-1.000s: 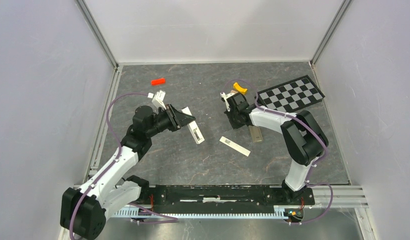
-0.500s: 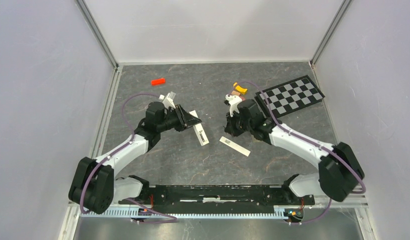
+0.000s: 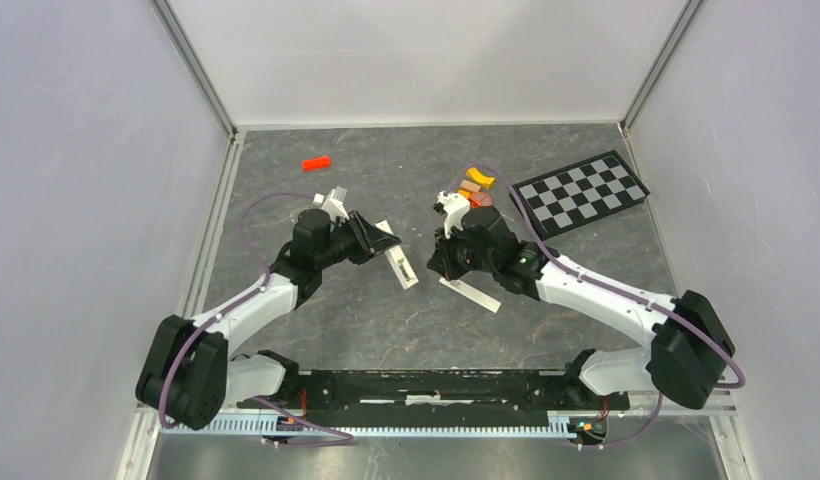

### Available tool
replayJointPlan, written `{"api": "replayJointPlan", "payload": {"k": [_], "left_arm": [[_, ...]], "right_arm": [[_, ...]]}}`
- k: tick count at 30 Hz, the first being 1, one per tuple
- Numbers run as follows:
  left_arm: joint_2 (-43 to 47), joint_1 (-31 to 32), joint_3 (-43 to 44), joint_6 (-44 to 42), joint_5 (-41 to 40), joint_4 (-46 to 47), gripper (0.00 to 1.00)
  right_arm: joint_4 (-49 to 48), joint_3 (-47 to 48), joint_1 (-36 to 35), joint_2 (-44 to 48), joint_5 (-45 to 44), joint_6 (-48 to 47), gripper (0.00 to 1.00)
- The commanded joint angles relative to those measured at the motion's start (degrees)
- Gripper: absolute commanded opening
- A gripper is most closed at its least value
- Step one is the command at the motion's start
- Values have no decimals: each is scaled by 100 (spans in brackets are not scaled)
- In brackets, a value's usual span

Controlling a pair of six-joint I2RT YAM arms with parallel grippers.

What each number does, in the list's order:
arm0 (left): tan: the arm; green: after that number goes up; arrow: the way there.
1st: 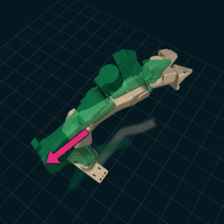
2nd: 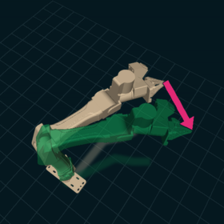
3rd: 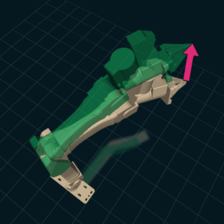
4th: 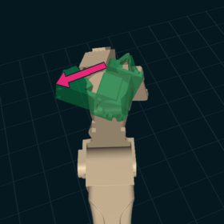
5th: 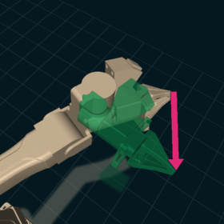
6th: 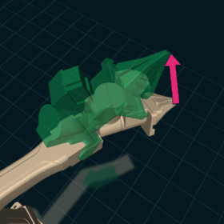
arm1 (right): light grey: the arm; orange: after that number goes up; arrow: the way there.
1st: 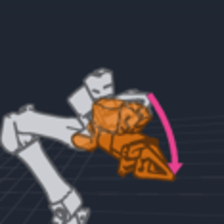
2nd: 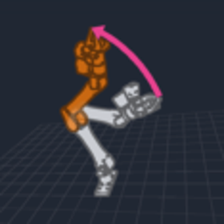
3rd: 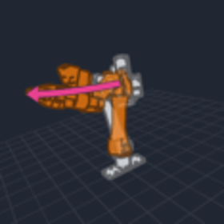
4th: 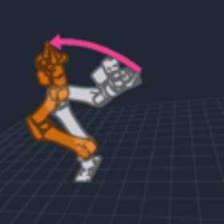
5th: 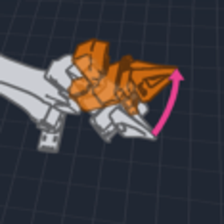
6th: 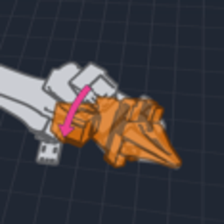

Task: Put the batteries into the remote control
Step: Place the remote control at the center of the board.

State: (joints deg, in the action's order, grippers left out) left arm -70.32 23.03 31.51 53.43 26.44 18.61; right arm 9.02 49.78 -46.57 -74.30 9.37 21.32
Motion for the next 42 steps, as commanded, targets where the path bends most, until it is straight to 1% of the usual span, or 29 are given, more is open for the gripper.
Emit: {"api": "replayJointPlan", "payload": {"k": [1,3,5,6,9,11,13,15,17,19,21,22,27,30,35,38,42], "left_arm": [[518,25,166,-473,-1798,-1154,2],[579,17,328,-685,-2436,-1510,2],[506,-59,616,-848,-2966,-1818,2],[409,-125,820,-954,-3187,-2052,2],[5,-662,1408,-1199,-3307,-2576,2],[-280,-1076,1777,-1265,-3357,-2967,2],[-489,-1377,2039,-1297,-3593,-3302,2],[-562,-1521,2170,-1399,-4157,-3548,2],[-588,-1564,2234,-1519,-5304,-3820,2],[-643,-1650,2263,-1642,-6186,-4087,2],[-741,-1732,2229,-1712,-6843,-4212,2],[-820,-1775,2222,-1706,-7032,-4283,2],[-1240,-1991,2202,-1834,-7464,-4150,2],[-1334,-2076,2090,-2077,-7565,-3741,2],[-1592,-2292,1967,-2417,-7388,-3128,2],[-1770,-2631,1945,-2541,-7052,-2721,2],[-2056,-2773,2052,-2654,-6863,-2537,2]], "right_arm": [[-14,298,-98,-436,-900,87,10],[-227,321,-115,-677,-1148,150,21],[-545,353,-117,-923,-1250,187,29],[-599,416,-111,-1062,-1344,252,30],[-643,603,-113,-1375,-1220,276,30],[-721,537,-116,-1407,-1114,312,30],[-746,430,-118,-1366,-1102,317,30],[-772,313,-116,-1315,-1133,320,30],[-767,250,-116,-1267,-1092,326,30],[-745,202,-116,-1245,-1014,324,30],[-707,141,-116,-1197,-1017,282,30],[-682,113,-116,-1182,-1000,264,30],[-519,35,-107,-1071,-954,86,30],[-533,-91,-100,-905,-986,41,30],[-581,-290,-28,-729,-994,61,30],[-568,-374,30,-684,-983,61,30],[-535,-472,125,-649,-957,65,29]]}}
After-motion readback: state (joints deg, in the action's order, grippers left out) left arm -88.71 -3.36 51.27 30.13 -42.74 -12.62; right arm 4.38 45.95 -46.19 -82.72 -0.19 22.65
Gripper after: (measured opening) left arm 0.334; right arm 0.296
